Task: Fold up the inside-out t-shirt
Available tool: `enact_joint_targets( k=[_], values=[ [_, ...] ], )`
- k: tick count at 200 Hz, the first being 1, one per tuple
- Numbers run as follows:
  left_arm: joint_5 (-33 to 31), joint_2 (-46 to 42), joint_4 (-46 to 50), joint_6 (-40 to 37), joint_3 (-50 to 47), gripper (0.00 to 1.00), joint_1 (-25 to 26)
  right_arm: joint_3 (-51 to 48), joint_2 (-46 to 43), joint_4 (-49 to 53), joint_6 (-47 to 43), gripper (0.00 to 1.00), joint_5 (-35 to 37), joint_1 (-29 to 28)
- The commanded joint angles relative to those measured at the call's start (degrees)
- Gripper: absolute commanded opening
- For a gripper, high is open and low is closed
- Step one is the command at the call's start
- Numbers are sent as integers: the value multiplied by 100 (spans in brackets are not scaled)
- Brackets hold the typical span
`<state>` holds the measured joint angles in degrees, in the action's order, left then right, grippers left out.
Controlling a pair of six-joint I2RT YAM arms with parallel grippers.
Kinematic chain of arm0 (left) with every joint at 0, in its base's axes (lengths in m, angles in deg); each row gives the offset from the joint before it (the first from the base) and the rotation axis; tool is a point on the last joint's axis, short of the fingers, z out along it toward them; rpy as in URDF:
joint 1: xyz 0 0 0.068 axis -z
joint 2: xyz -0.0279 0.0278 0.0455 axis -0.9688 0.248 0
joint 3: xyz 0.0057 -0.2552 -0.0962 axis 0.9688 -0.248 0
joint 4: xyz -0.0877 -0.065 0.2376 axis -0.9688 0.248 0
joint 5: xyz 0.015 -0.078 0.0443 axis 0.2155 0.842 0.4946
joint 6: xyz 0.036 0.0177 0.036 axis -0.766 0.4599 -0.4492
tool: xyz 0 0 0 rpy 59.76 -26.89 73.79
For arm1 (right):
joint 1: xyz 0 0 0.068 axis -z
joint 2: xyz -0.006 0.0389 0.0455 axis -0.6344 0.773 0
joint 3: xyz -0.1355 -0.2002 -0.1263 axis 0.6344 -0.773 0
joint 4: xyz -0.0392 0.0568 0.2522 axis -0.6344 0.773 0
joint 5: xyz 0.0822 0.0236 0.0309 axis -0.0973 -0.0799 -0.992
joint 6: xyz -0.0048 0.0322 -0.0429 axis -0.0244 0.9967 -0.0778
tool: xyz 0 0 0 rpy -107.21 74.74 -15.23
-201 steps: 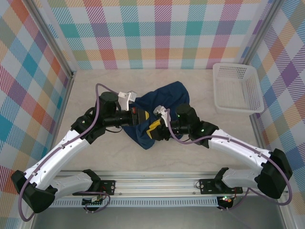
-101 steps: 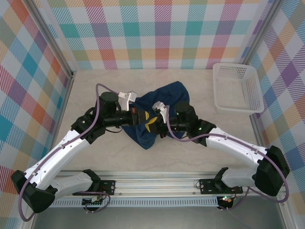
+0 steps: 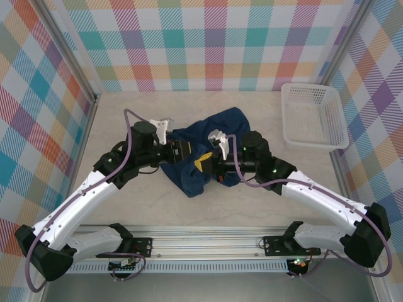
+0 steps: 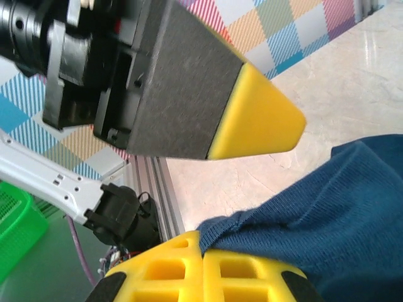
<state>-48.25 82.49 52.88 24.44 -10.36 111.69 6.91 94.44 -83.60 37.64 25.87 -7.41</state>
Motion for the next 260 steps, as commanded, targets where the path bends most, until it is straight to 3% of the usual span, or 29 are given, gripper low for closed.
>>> enact_joint_targets(
  k=[1, 21, 52, 93, 120, 161, 194, 220, 260],
  values=[
    [-473, -474, 172, -299, -201, 50, -41, 272, 47, -189, 534, 0, 364, 64],
    [-234, -890, -46, -418, -655, 57, -29, 321, 51, -310, 783, 0, 619, 73],
    [510, -1313, -895, -487, -1376, 59, 31, 430, 125, -314, 948, 0, 696, 73],
    [537, -755, -1082, -991, -1129, 55, 324, 427, 166, -371, 1076, 0, 571, 82],
    [624, -251, -1156, -1196, -866, 43, 480, 405, 184, -393, 1140, 0, 544, 82],
    [533, -219, -1270, -1301, -902, 0, 487, 564, 85, 376, 749, 0, 745, 147],
    [1110, -583, -1842, -1327, -1349, 0, 272, 611, -422, 1474, -86, 32, 1177, 304],
    [1451, -663, -2159, -1292, -1575, 0, 193, 650, -592, 1976, -467, 38, 1256, 310],
    [1442, -684, -2196, -1348, -1616, 0, 182, 599, -448, 2076, -459, 39, 875, 313]
  ],
)
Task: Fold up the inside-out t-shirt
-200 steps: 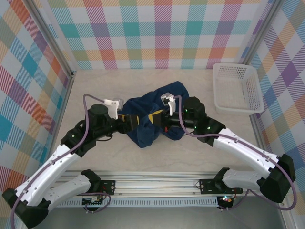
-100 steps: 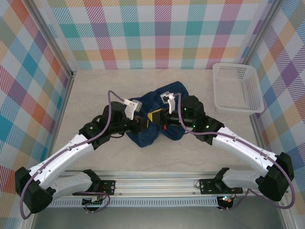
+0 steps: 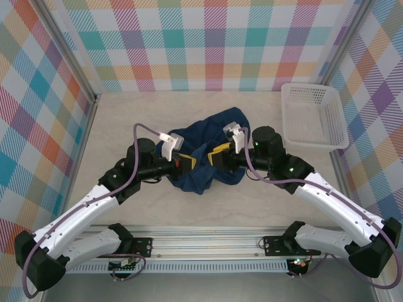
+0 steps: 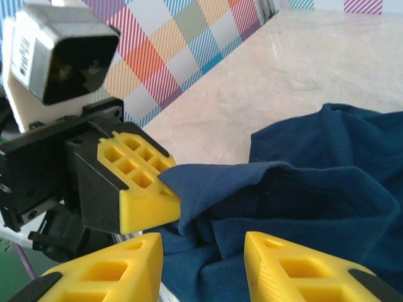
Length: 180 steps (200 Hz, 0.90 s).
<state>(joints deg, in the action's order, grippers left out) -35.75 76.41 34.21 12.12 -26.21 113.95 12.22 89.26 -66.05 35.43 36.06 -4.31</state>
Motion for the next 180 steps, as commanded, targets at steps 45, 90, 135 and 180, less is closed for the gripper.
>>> enact_joint_targets(
  k=[45, 90, 135, 180],
  values=[
    [422, -145, -398, -393, -101, 0, -43, 394, 178, 1056, -373, 43, 1179, 60],
    [797, -462, -473, -1086, -266, 0, -42, 539, 989, 1005, -32, 57, -1478, 1151],
    [747, -645, -471, -1271, -390, 0, -42, 309, 1535, -85, 569, 74, -3671, 1485],
    [696, -610, -419, -1231, -329, 0, -48, 119, 1880, -941, 1018, 64, -4299, 1394]
  ],
)
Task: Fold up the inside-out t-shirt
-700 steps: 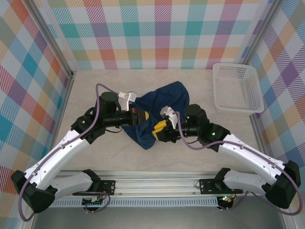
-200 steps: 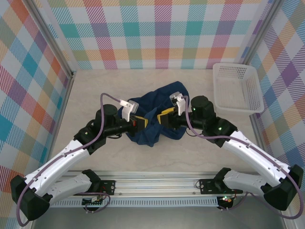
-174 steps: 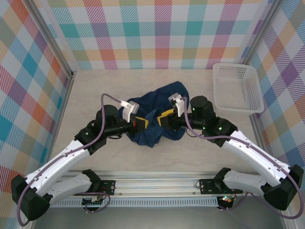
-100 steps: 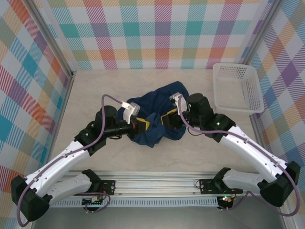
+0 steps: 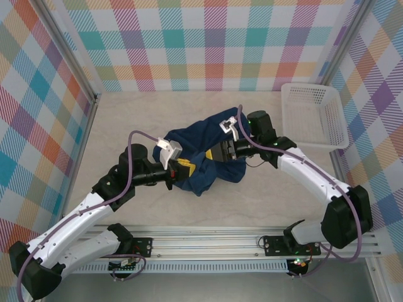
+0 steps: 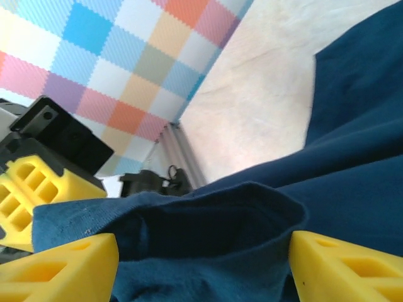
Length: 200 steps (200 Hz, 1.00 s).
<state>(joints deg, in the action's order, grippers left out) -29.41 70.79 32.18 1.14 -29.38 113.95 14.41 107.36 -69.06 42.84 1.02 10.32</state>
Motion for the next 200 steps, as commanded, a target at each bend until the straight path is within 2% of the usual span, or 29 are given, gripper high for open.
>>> enact_joint_targets(
  k=[1, 33, 76, 97, 121, 150, 165, 181, 200],
  values=[
    [60, -52, -216, -130, -12, 0, -49, -104, 70, -645, 277, 63, -794, -71],
    [-101, -110, -219, -52, -65, 0, -42, -289, -76, -645, 251, 35, -573, -73],
    [-406, -37, -135, 70, -96, 0, -43, -301, -570, -225, 34, 17, 250, -21],
    [-569, -21, -118, 150, -170, 0, -48, -290, -883, -55, -12, 0, 834, 1],
    [-1127, -8, 0, 337, -238, 0, -42, -367, -1186, -124, 53, 0, 1196, 8],
    [-2173, 137, 444, 686, -84, 15, -42, -483, -1353, -446, 236, 0, 1096, -2],
    [-2374, 237, 685, 799, 57, 29, -42, -511, -1389, -528, 301, 0, 1060, -3],
    [-2411, 285, 1044, 886, 166, 38, -34, -529, -1416, -590, 351, 0, 1066, -10],
    [-2359, 196, 1171, 954, 216, 44, 41, -546, -1399, -693, 383, 0, 1025, -29]
  ],
)
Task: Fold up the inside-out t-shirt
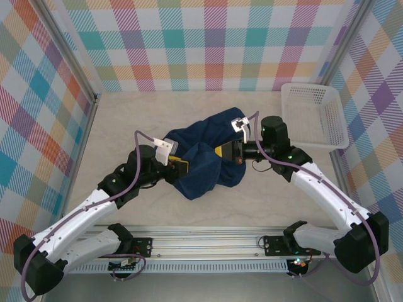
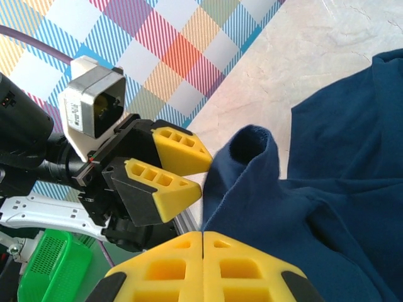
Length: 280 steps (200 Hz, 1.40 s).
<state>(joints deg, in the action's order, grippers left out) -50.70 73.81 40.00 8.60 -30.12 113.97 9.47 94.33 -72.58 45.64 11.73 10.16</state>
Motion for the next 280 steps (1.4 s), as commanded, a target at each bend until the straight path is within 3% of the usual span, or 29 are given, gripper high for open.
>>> enact_joint_targets(
  k=[1, 34, 71, 118, 138, 164, 210, 244, 259, 280],
  values=[
    [-230, -117, 398, 209, 295, 45, 45, -52, -96, -346, 103, 0, -54, -19],
    [-315, -105, 494, 218, 443, 54, 151, -85, -85, -421, -23, 0, -225, -71],
    [-393, 669, 522, 115, 967, 63, 251, -88, -103, -388, -136, 0, -257, -129],
    [-831, 1720, 882, -177, 1676, 70, 477, -88, -70, -392, -144, 0, -251, -163],
    [-1444, 1954, 1040, -37, 1805, 71, 497, -79, -77, -353, -172, 0, -239, -164],
    [-2326, 1888, 1253, 156, 1781, 64, 494, -38, -191, -71, -346, 0, 83, -164],
    [-2250, 1524, 1296, 32, 1600, 42, 489, -44, -271, 105, -421, 0, 437, -164],
    [-1740, 1559, 1337, -69, 1675, 19, 492, -54, -263, 103, -372, 0, 559, -164],
    [-1219, 1435, 1279, -176, 1698, 10, 490, -14, -271, 292, -397, 0, 889, -164],
    [-332, 1043, 1008, -268, 1587, 6, 471, 58, -271, 668, -459, 0, 1560, -170]
  ],
)
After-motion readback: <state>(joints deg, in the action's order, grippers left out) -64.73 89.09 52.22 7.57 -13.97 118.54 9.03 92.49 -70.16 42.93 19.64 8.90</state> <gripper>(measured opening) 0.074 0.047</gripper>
